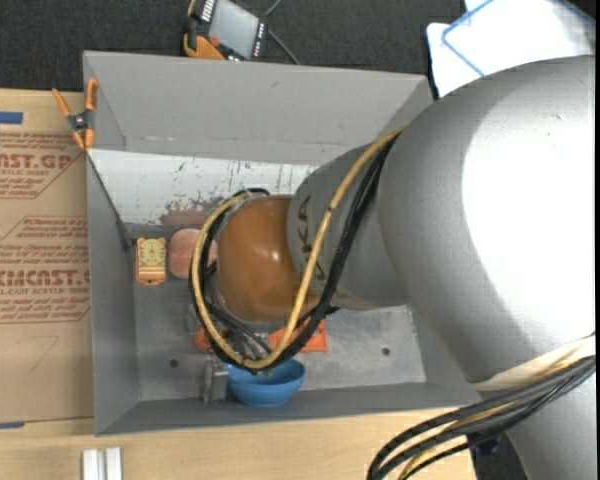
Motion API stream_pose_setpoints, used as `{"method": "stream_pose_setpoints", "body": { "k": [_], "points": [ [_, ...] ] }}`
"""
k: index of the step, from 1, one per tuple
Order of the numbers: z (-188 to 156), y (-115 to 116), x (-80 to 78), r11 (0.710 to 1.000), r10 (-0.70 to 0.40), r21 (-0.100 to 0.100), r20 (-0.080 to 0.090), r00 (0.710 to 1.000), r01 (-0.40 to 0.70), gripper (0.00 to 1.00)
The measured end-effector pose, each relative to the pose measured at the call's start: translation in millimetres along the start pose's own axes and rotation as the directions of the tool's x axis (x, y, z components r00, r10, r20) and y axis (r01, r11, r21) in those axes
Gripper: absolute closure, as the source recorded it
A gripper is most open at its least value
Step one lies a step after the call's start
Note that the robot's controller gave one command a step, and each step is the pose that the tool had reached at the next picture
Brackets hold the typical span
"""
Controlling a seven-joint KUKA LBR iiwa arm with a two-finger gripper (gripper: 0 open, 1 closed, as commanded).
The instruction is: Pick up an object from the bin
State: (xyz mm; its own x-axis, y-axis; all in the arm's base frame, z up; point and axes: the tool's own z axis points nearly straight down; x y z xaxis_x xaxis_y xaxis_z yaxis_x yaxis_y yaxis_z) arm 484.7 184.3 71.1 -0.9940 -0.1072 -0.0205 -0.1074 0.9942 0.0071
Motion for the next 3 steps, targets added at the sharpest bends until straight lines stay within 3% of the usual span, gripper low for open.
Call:
{"method": "stream_pose_setpoints", "body": {
  "k": [1,3],
  "points": [
    [-16.9,-12.1,-4.8,0.999,-0.041,0.004,-0.016,0.999,0.041,1.0],
    [-16.1,-11.8,-5.0,0.998,-0.062,0.004,-0.016,0.998,0.062,1.0]
  ]
}}
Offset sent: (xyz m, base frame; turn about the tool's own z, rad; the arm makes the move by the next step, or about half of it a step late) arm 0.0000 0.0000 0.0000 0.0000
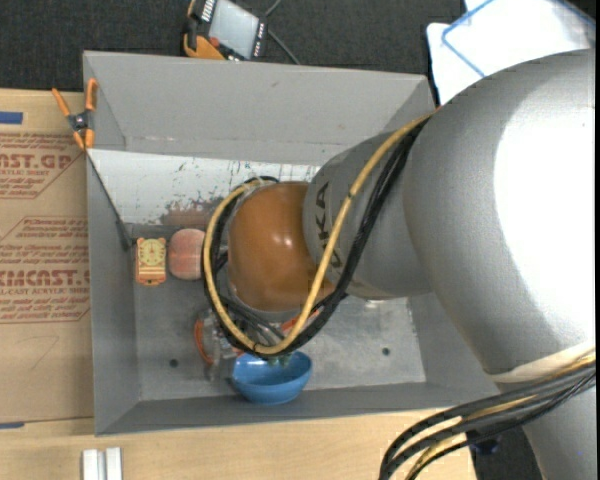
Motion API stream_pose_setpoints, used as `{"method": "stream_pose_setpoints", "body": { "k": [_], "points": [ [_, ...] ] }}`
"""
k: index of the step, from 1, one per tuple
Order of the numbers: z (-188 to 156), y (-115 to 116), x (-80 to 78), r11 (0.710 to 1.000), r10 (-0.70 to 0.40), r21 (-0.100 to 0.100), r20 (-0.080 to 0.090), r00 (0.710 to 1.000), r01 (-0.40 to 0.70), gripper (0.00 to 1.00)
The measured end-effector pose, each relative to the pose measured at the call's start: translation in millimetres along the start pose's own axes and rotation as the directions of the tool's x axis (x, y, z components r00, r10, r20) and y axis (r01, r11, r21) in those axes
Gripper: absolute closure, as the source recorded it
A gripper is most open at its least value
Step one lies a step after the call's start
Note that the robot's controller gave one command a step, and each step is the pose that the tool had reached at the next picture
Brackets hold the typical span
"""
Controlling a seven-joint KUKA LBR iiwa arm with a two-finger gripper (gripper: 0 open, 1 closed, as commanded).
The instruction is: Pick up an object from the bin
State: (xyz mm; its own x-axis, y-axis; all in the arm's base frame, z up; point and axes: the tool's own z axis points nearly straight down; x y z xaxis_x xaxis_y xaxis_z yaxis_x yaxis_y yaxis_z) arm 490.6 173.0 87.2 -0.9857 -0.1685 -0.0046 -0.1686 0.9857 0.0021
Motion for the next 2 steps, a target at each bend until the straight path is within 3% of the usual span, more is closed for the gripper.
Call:
{"method": "stream_pose_setpoints", "body": {
  "k": [1,2],
  "points": [
    [2.8,10.6,-7.6,0.995,-0.095,-0.001,0.0,0.995,0.095,1.0],
    [5.6,9.4,-6.9,0.996,0.094,-0.002,-0.001,0.996,-0.094,1.0]
  ]
}}
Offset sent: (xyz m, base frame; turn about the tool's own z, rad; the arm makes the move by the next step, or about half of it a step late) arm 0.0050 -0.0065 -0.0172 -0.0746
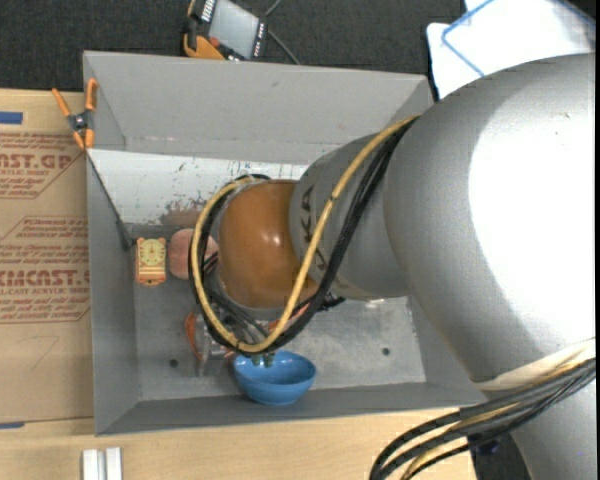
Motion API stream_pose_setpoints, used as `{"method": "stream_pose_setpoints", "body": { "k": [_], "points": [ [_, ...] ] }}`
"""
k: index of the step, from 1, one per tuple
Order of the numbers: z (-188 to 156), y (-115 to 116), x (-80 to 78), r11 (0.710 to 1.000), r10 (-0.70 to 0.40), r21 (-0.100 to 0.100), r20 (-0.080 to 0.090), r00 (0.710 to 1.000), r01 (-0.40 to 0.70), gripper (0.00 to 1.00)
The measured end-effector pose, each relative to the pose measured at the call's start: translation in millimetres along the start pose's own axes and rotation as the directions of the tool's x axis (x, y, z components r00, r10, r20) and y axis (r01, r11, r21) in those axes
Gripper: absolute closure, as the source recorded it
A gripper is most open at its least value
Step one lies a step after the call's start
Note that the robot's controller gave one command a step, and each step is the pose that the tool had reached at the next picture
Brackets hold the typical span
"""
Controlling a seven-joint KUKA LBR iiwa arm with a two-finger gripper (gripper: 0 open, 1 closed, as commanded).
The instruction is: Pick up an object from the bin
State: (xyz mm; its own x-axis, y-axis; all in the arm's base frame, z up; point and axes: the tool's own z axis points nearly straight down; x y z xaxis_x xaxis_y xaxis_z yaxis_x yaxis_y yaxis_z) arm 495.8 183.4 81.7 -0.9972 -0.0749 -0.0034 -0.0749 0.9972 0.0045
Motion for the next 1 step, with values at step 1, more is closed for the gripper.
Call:
{"method": "stream_pose_setpoints", "body": {
  "k": [1],
  "points": [
    [-50.0,-12.1,5.8,0.996,-0.085,0.0,0.004,0.996,0.085,0.0]
  ]
}}
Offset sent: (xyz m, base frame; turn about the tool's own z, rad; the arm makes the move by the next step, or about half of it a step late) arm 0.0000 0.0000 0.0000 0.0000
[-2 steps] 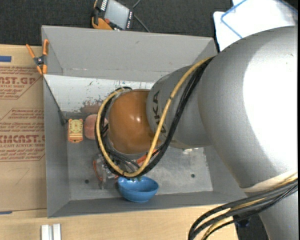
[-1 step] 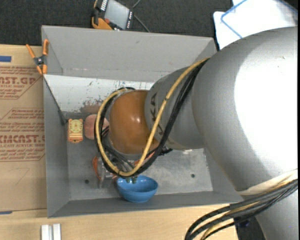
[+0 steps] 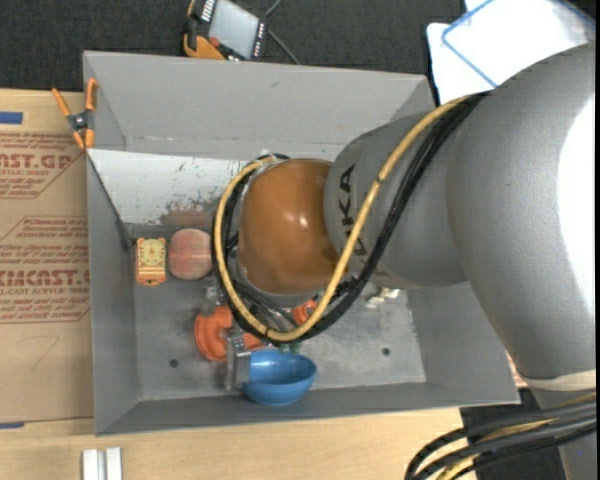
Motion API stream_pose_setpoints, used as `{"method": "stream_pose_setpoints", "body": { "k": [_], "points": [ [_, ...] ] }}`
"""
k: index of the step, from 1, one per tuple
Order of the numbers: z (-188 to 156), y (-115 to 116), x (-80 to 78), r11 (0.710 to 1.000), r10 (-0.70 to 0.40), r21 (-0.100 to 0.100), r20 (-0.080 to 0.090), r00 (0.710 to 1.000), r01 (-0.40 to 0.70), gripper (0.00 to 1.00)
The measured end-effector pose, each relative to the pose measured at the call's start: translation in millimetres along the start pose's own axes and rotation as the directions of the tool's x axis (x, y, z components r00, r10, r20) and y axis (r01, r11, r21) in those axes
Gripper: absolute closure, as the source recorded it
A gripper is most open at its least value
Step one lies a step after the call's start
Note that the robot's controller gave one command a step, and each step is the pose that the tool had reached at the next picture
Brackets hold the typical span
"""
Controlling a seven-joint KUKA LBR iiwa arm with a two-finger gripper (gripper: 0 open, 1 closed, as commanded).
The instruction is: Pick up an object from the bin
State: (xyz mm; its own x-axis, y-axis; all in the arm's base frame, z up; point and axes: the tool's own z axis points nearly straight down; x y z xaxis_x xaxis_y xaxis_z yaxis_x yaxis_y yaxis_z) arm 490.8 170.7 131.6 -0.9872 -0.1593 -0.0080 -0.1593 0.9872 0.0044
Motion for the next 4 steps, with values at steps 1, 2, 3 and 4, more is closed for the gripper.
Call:
{"method": "stream_pose_setpoints", "body": {
  "k": [1,2,3,4],
  "points": [
    [2.1,0.5,0.8,1.0,0.001,0.0,-0.003,1.0,-0.001,0.0],
    [59.4,-20.6,5.2,0.982,-0.188,0.0,0.008,0.982,0.188,0.0],
    [61.1,-19.8,-3.5,0.97,-0.244,-0.002,0.001,0.97,0.244,1.0],
    [61.2,-19.8,-3.4,0.97,-0.244,-0.002,0.001,0.97,0.244,1.0]
  ]
}}
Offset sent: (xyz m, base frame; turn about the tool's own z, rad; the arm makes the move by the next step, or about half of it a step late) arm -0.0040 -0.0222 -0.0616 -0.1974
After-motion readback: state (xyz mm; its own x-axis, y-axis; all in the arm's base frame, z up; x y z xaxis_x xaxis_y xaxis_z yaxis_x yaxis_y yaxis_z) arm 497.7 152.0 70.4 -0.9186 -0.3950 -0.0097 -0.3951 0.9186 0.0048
